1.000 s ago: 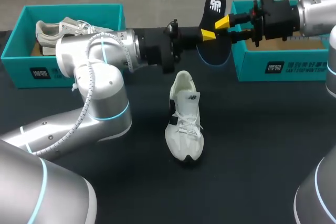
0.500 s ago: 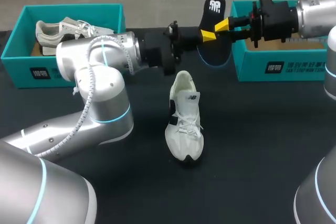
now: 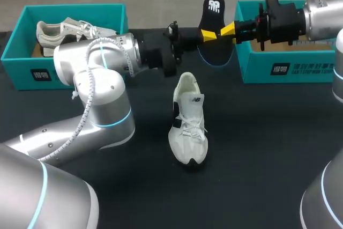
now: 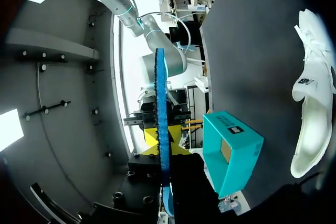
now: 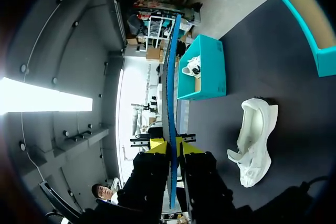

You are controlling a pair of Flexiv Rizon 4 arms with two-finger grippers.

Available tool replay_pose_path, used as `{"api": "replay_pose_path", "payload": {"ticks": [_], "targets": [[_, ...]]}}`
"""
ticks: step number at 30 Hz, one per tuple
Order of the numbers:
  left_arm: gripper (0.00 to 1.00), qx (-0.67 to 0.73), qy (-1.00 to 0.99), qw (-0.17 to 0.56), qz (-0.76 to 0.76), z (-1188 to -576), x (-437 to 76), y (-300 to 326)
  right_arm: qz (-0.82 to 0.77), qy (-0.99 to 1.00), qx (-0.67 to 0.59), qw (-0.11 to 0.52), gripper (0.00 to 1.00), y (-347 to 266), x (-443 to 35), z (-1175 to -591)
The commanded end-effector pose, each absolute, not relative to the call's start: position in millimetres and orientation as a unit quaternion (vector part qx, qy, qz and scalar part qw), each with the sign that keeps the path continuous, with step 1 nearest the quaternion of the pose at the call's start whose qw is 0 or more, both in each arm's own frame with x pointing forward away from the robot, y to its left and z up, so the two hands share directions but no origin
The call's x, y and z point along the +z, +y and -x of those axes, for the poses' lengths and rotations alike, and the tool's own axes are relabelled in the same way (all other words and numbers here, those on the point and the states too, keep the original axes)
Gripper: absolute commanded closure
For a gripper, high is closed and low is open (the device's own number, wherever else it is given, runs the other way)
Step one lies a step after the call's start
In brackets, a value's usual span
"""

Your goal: Take the shoe out of the shoebox, open the shoe tongue, remove and reinsert the insole, then place the shoe into the shoebox

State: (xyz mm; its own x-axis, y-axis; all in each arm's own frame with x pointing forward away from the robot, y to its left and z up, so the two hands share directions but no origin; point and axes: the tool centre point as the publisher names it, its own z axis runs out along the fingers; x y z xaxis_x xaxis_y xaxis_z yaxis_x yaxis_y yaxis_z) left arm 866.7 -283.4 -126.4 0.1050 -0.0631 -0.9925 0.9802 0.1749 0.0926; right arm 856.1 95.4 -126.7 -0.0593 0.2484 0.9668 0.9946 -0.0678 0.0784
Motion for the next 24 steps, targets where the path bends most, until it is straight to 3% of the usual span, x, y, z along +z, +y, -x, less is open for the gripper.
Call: {"api": "replay_pose_path", "payload": {"ticks": [1,20,23,24], "targets": [[1.0,-0.446,0.497,0.583,-0.462,-868.3,-126.4,-285.3,0.561,-0.556,-0.468,0.397,0.87,95.5,-126.7,-854.3],[1.0,-0.45,0.493,0.581,-0.465,-872.8,-127.3,-289.1,0.552,-0.558,-0.464,0.41,0.86,104.1,-128.7,-847.2],[1.0,-0.45,0.493,0.582,-0.465,-872.7,-127.3,-289.4,0.553,-0.557,-0.465,0.409,0.9,104.2,-129.0,-847.3],[1.0,-0.451,0.493,0.582,-0.465,-872.6,-127.4,-289.4,0.554,-0.557,-0.465,0.408,0.96,104.2,-129.0,-847.4]]}}
